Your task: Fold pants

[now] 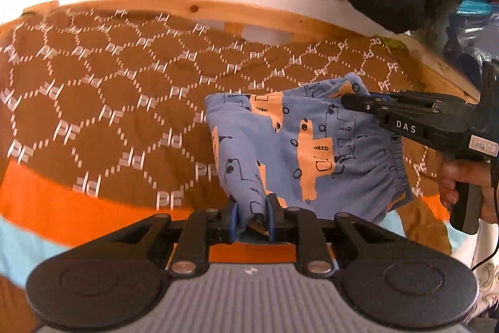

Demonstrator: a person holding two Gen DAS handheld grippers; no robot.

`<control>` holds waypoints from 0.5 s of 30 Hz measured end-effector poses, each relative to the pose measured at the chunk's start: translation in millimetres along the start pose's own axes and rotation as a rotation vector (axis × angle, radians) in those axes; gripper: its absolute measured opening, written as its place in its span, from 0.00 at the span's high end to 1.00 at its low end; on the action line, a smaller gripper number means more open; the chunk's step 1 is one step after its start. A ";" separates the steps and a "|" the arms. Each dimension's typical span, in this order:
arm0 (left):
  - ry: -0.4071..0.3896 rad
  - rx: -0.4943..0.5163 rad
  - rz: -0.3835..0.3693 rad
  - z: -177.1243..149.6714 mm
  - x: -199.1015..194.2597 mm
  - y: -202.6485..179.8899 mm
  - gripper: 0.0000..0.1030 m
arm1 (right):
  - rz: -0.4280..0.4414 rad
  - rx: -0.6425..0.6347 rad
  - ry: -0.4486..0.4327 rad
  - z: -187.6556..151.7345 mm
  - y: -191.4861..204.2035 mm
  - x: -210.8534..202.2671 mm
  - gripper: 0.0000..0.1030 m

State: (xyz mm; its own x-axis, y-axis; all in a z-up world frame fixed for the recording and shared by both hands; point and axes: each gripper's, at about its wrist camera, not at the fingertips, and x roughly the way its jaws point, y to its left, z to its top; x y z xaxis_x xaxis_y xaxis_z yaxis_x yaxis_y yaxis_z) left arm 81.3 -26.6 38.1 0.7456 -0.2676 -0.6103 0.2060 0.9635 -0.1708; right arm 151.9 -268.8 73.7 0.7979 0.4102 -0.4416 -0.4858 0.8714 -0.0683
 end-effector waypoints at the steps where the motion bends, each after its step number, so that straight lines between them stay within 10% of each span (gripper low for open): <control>1: -0.007 0.008 0.000 6.7 2.9 0.2 0.81 | -0.006 -0.002 -0.006 3.8 -3.1 3.0 0.92; 15: 0.026 -0.017 0.022 17.9 91.8 13.3 0.81 | -0.022 0.055 0.097 -4.9 -43.1 101.3 0.92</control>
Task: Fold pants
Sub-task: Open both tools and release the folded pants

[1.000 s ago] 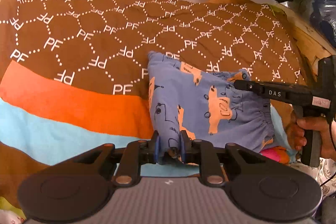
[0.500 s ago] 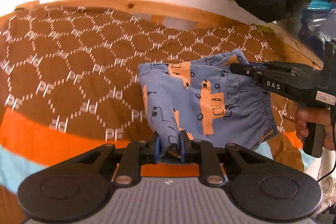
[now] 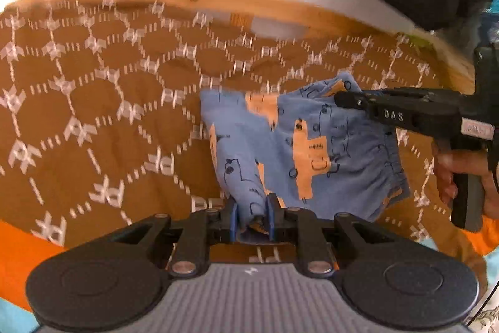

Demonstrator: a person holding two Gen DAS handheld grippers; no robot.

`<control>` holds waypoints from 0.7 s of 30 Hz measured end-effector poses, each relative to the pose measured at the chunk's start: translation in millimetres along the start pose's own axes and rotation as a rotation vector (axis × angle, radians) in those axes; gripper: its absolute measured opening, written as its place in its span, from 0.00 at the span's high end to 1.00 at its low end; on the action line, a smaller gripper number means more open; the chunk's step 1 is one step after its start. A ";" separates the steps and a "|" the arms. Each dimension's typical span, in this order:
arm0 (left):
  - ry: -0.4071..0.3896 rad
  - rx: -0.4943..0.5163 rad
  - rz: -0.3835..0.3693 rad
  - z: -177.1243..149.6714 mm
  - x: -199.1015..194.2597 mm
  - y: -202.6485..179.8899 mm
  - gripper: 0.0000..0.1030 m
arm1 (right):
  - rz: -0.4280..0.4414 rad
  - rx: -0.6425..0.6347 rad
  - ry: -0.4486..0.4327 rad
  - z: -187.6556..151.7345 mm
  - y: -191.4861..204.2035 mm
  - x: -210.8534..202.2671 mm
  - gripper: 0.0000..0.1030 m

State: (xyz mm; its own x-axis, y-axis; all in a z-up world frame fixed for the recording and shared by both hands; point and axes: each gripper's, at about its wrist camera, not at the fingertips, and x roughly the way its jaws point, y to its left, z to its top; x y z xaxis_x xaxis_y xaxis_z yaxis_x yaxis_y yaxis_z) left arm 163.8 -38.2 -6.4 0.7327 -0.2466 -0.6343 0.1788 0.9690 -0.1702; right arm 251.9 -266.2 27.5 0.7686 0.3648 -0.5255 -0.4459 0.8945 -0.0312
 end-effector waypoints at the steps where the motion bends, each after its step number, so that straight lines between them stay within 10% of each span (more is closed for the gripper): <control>1: 0.016 -0.002 -0.001 -4.1 4.5 1.5 0.81 | -0.004 0.010 0.017 -4.7 -3.2 5.7 0.92; 9: 0.072 -0.026 -0.007 -14.2 13.0 9.2 0.71 | 0.002 0.151 0.055 -26.5 -25.7 17.9 0.74; 21: 0.031 -0.079 0.063 -13.5 -6.5 10.9 0.09 | -0.089 0.219 -0.048 -31.4 -18.2 -41.3 0.08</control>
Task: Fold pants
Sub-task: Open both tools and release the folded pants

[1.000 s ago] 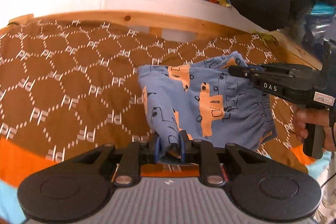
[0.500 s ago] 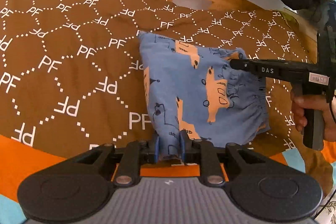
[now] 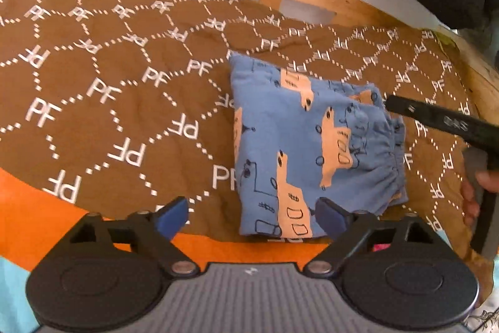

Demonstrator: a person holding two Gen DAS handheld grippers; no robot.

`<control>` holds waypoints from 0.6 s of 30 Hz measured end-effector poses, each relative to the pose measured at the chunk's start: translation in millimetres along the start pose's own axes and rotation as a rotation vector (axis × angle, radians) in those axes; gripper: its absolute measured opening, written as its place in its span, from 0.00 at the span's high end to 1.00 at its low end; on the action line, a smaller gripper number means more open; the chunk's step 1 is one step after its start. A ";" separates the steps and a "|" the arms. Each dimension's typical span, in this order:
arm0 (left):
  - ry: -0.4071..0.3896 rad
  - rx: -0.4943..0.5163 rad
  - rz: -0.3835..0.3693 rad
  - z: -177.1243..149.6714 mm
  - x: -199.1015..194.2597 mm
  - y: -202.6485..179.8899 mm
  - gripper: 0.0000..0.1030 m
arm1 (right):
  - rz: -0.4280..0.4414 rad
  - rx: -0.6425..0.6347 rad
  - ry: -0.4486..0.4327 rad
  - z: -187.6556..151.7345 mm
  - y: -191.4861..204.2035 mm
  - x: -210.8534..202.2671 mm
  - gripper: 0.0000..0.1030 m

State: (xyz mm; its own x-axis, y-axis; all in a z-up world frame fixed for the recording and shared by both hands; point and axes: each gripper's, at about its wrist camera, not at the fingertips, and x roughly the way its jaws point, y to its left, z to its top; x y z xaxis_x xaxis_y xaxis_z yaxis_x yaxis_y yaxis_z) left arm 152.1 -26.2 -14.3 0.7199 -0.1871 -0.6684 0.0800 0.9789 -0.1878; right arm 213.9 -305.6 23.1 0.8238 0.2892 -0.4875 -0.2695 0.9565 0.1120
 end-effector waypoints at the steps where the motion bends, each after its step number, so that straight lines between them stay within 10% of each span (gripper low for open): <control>1: -0.011 0.002 0.007 0.1 -3.6 -1.1 0.05 | -0.003 0.004 -0.012 -0.9 0.9 -7.5 0.03; 18: -0.181 0.102 0.097 -16.1 -57.4 -35.8 0.00 | -0.054 0.106 -0.119 -26.5 22.9 -110.2 0.01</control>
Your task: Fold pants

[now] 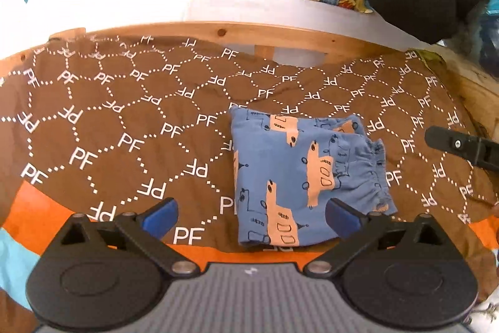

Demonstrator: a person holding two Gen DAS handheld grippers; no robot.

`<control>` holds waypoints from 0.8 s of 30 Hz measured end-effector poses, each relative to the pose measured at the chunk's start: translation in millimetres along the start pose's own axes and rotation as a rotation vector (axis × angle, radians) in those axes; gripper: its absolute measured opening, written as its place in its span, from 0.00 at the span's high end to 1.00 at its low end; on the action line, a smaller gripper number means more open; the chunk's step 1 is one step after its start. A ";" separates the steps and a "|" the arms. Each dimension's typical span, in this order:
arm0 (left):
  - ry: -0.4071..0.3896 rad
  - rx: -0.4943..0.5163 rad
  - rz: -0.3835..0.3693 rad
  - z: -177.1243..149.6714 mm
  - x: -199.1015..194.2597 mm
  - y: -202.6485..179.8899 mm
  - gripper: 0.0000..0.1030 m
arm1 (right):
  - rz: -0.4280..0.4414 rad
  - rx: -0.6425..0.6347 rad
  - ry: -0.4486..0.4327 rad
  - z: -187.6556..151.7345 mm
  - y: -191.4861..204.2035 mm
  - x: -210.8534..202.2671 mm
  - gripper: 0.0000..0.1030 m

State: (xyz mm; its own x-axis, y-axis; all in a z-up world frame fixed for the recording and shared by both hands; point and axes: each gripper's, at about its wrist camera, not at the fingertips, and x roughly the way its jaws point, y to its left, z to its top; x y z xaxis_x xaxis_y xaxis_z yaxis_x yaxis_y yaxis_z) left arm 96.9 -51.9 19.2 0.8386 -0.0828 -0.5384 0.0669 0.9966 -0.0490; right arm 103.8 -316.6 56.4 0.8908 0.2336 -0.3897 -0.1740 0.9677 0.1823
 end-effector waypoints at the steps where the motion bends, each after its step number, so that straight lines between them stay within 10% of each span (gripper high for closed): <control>1: -0.003 0.009 0.004 -2.6 -3.1 -2.0 0.00 | 0.000 -0.006 0.007 -3.5 2.8 -4.8 0.01; 24: 0.054 -0.043 -0.010 -56.0 -32.9 15.0 0.00 | -0.049 -0.021 0.156 -64.7 20.8 -45.0 0.01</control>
State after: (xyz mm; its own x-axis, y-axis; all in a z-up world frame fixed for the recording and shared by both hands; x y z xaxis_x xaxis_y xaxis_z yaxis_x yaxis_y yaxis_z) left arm 40.0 -34.5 -11.0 0.8075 -0.0943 -0.5824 0.0511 0.9946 -0.0902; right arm 32.9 -300.9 19.3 0.8228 0.1965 -0.5333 -0.1424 0.9797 0.1414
